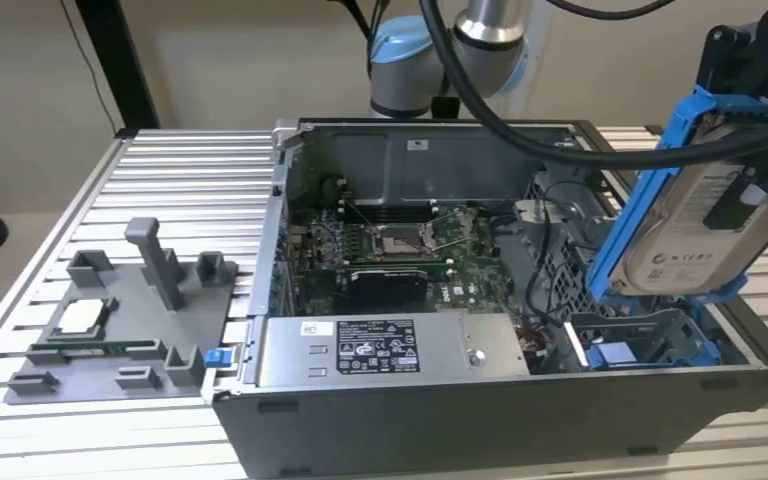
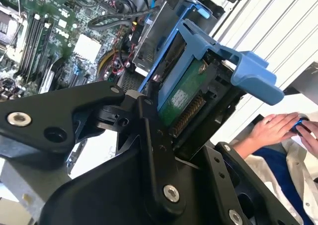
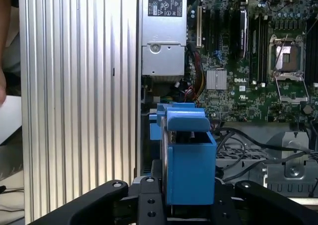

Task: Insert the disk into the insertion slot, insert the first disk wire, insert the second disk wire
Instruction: 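Insert the disk into the insertion slot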

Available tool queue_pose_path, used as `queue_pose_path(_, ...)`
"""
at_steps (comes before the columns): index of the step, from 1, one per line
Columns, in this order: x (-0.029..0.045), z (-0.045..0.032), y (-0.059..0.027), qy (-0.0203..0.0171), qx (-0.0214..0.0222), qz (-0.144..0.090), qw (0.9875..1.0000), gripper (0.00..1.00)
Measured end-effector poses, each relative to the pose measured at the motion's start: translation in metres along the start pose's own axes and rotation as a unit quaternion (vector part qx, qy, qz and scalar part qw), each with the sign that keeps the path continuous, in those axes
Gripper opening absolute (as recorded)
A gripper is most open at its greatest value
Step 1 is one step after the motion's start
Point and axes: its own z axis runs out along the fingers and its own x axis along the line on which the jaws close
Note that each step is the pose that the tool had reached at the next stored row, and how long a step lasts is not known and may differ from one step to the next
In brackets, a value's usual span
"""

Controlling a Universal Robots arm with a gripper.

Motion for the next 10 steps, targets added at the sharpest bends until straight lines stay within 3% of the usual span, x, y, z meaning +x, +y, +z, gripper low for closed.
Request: queue_pose_path(10, 0.0010, 0.0157, -0.0062, -0.0001, -0.0007, 0.000, 1.0000, 0.00)
